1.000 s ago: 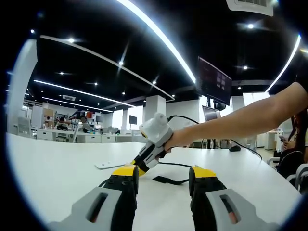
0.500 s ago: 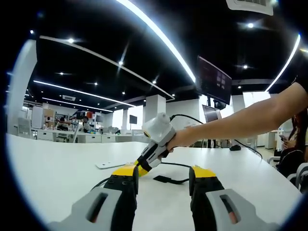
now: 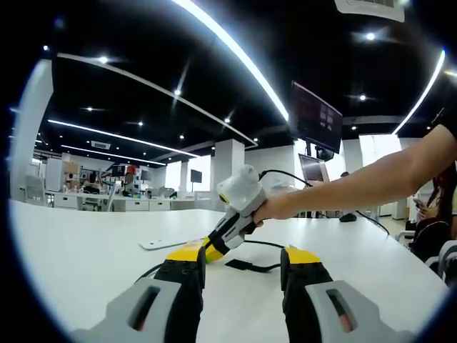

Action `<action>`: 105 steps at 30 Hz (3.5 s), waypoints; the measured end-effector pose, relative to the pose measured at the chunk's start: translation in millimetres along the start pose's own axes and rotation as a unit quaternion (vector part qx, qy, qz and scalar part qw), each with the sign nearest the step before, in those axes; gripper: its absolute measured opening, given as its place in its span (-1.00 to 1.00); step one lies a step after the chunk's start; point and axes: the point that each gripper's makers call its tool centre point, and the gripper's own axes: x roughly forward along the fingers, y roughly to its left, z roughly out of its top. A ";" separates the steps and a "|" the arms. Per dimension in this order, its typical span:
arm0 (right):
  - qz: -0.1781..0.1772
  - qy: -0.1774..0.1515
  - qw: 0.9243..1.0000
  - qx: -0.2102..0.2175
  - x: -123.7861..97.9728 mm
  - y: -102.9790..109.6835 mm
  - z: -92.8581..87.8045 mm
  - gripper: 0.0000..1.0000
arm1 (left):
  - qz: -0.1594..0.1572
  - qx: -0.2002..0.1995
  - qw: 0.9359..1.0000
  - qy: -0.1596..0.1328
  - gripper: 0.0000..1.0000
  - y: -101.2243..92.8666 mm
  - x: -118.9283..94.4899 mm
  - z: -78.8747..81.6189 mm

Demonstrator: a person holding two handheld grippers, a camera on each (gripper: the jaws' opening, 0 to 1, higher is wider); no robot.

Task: Find the charging cable on the desk, coil it up and secure with Velcro.

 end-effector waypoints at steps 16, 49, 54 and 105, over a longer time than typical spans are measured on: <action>-0.013 -0.016 1.000 0.009 -23.1 10.7 -2.3 -0.84 | -0.002 0.001 1.000 0.004 -0.16 -2.3 -1.3 -1.8; -0.077 -0.035 0.995 0.057 -91.0 23.8 -42.3 -0.84 | -0.002 0.005 1.000 0.009 -0.16 -2.1 2.5 -7.0; -0.092 -0.039 0.993 0.068 -100.9 29.6 -51.4 -0.84 | -0.001 0.005 1.000 0.009 -0.16 -1.9 2.9 -7.0; -0.184 -0.077 0.962 0.187 -173.4 75.9 -132.6 -0.84 | -0.004 0.013 1.000 0.021 -0.16 -3.7 4.0 -11.7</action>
